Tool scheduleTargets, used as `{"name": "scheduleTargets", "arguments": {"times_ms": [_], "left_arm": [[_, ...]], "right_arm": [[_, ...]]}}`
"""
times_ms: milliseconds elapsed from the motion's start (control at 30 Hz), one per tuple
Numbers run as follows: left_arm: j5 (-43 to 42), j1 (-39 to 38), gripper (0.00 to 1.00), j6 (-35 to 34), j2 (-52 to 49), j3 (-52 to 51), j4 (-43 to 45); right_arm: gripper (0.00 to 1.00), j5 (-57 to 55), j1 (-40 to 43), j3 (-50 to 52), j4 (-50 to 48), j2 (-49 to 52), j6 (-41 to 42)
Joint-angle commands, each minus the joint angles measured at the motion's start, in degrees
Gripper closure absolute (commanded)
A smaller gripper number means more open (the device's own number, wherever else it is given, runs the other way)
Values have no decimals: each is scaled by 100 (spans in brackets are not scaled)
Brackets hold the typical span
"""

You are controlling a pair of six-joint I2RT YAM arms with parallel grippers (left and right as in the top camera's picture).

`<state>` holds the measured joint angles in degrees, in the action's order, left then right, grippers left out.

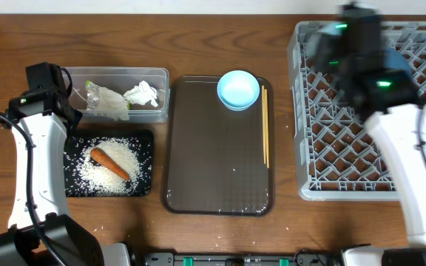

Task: Sort waste into correct bins and load items into the dishwasher rack
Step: 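Carry the white cup with the right gripper to the dish rack, then lower the white cup into the rack beside the pink cup and release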

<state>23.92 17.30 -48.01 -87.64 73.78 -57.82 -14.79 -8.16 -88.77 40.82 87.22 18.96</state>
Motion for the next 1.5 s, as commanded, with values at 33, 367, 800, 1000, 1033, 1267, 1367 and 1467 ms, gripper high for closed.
{"name": "scheduleTargets", "arguments": {"times_ms": [33,367,800,1000,1033,1267,1367,1467], "left_arm": [[31,15,1,-35,20,-13,-17],[31,15,1,-35,20,-13,-17],[31,15,1,-35,20,-13,-17],[31,15,1,-35,20,-13,-17],[28,15,1,-35,20,-13,-17],[28,15,1,-35,20,-13,-17],[31,15,1,-35,20,-13,-17],[31,15,1,-35,20,-13,-17]], "right_arm": [[41,-271,1233,-42,273,-114,-186],[43,420,3849,-42,382,197,-186],[41,754,4809,-42,273,804,-297],[18,758,4817,-42,304,1134,-382],[12,774,4817,-42,315,1154,-382],[4,1276,4778,-42,315,1134,-380],[4,1362,4736,-42,339,1071,-378],[3,1355,4653,-42,348,1001,-378]]}}
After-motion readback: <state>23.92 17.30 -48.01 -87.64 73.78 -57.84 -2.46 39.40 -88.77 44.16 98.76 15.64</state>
